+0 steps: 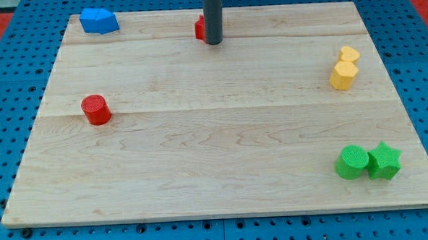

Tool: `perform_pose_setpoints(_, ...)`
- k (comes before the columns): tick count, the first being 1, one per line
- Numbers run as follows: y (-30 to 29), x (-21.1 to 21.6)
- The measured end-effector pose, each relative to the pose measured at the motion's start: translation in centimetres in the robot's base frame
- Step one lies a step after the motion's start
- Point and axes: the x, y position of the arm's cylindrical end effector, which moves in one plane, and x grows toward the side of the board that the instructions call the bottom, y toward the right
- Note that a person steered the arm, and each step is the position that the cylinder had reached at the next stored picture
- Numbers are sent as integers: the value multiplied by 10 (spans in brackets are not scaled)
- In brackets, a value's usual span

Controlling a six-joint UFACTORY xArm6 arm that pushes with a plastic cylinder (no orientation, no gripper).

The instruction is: Move the red circle to the right of red star

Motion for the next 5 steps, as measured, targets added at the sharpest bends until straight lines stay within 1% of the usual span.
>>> perform_pose_setpoints(1, -1, -19)
perform_pose_setpoints(2, -15, -15)
perform_pose_setpoints(3, -53, -15)
perform_pose_setpoints(4, -74, -3)
perform_pose_setpoints(5, -65, -12)
